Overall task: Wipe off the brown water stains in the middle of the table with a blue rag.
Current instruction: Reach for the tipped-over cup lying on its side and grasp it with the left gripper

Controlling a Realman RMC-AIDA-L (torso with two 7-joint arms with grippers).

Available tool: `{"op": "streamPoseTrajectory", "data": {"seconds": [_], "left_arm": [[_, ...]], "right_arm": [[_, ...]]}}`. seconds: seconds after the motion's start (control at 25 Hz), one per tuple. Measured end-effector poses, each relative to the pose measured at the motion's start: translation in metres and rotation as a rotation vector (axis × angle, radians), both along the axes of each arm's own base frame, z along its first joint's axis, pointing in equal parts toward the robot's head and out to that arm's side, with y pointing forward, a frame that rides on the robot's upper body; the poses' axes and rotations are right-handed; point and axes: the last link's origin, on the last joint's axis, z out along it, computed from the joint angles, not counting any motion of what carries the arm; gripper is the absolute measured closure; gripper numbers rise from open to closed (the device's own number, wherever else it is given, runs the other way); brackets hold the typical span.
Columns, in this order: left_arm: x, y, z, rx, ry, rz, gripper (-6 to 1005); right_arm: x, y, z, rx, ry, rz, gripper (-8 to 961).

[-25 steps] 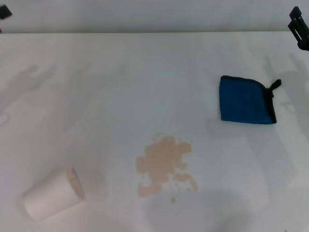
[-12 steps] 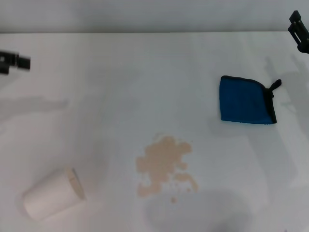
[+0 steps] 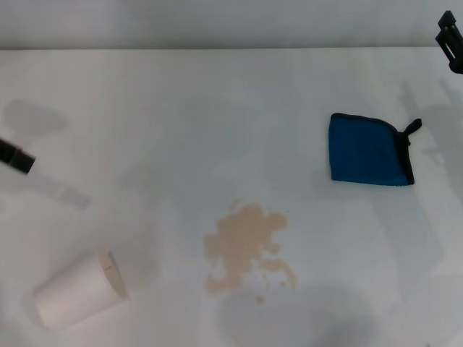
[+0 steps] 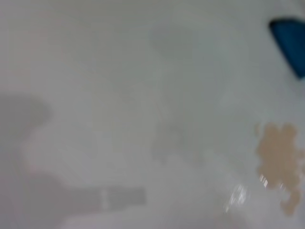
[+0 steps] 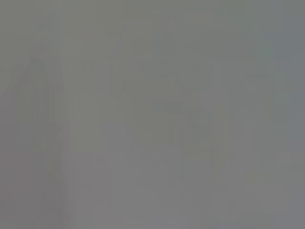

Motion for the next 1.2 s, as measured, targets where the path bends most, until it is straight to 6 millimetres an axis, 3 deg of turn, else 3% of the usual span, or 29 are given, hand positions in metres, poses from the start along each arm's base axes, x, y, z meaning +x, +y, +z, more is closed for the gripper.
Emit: {"op": "streamPoseTrajectory", "data": {"seconds": [0.24,0.48,0.52,0.64,0.88,1.2], "left_arm": [[0.021,-0.005,-0.025,-0.128,0.209,-0.14,140],[0.04,-0.01,-0.057,-0.194,0.279,-0.292,140],[0.043,-0.014,-0.074,-0.25,0.325,-0.336,141],[0.045,-0.018,-0.09,-0.299,0.368,-0.368,141],[0.06,-0.022,-0.103,-0.316,0.339,-0.411,140],[0.06,-0.031,-0.115,-0.364,0.329,-0.42,166]], "right_arm": [[0.002,0.001,0.001,0.005,0.003,-0.011,157],[0.002,0.002,0.001,0.003,0.01,-0.02,157],[0.002,0.003,0.001,0.006,0.013,-0.022,157],[0.003,0.003,0.002,0.012,0.019,-0.027,157],[0.002,0.003,0.002,0.014,0.021,-0.028,157],[0.0,0.005,0.003,0.015,0.023,-0.022,157]]}}
